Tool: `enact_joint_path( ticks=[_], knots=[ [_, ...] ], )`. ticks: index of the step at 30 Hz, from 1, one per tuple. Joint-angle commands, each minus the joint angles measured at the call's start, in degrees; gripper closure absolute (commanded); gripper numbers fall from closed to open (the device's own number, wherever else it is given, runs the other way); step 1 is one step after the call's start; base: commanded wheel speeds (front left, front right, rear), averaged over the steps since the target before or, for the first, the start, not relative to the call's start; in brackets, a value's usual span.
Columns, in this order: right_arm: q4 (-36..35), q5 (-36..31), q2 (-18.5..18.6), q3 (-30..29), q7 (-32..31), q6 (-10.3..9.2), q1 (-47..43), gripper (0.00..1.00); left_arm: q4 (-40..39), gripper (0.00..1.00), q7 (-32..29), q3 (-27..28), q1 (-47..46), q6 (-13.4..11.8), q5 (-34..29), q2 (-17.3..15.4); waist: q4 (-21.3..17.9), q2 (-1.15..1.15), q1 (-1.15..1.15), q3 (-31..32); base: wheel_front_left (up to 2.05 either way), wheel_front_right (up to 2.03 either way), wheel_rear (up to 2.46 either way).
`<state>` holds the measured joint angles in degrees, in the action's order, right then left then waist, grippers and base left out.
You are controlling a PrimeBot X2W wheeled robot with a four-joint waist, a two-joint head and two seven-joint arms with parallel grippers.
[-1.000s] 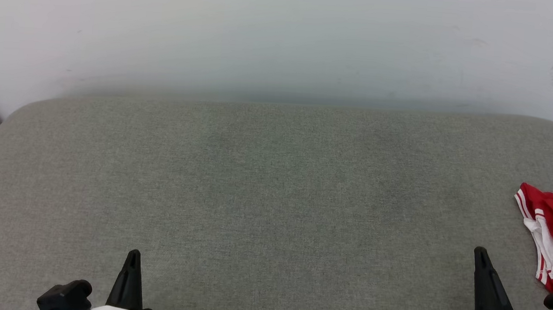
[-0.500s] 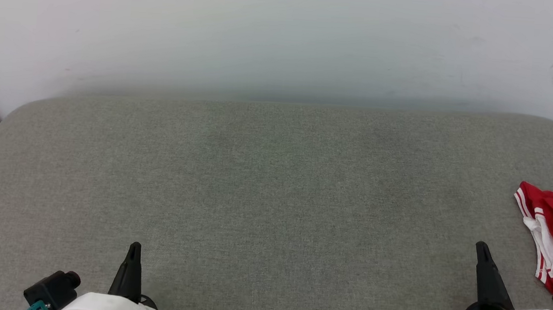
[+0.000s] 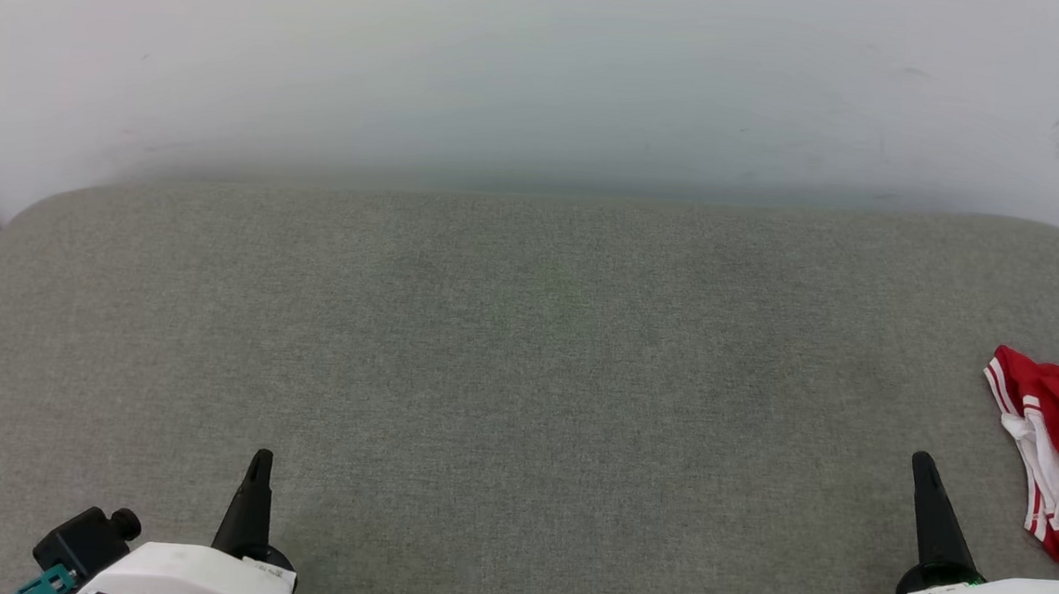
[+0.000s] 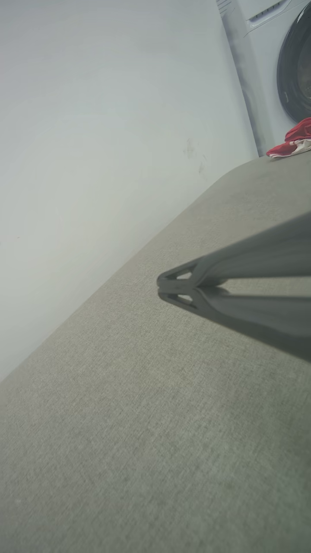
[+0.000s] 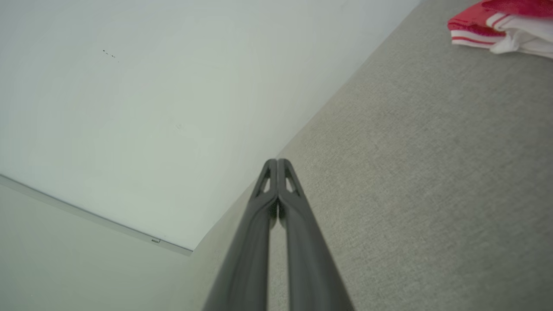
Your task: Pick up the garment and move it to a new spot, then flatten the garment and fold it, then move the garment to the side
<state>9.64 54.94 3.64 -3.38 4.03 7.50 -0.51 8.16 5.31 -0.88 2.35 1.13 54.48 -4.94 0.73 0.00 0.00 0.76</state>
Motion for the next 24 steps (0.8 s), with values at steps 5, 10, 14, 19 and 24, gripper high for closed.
enact_joint_path(
  ticks=[5,10,14,19,24],
  knots=[
    [0.10,4.81,0.45,-0.34,-1.11,0.00,1.98,1.00,0.23,1.00,-1.12,0.72,-2.09,1.08,5.02,-0.38,-0.06,0.00,0.00,-0.07,0.00,0.00,0.00],
    [0.42,7.38,0.44,-0.46,-1.76,0.00,2.43,1.00,0.65,1.00,-1.72,1.00,-2.54,1.51,7.75,-0.37,-0.10,0.00,0.00,-0.13,0.00,0.00,0.00],
    [0.73,9.91,0.42,-0.59,-2.44,0.00,2.79,1.00,1.04,1.00,-2.33,1.28,-3.11,1.95,10.39,-0.35,-0.14,0.00,0.00,-0.18,0.00,0.00,0.00],
    [1.18,13.48,0.39,-0.76,-3.33,0.00,3.31,1.00,1.64,1.00,-3.23,1.72,-3.77,2.53,14.12,-0.31,-0.20,0.00,0.00,-0.25,0.00,0.00,0.00],
    [1.55,16.29,0.35,-0.92,-4.06,0.00,3.75,1.00,2.08,1.00,-4.02,2.10,-4.39,2.99,17.07,-0.27,-0.24,0.00,0.00,-0.32,0.00,0.00,0.00]
  ],
)
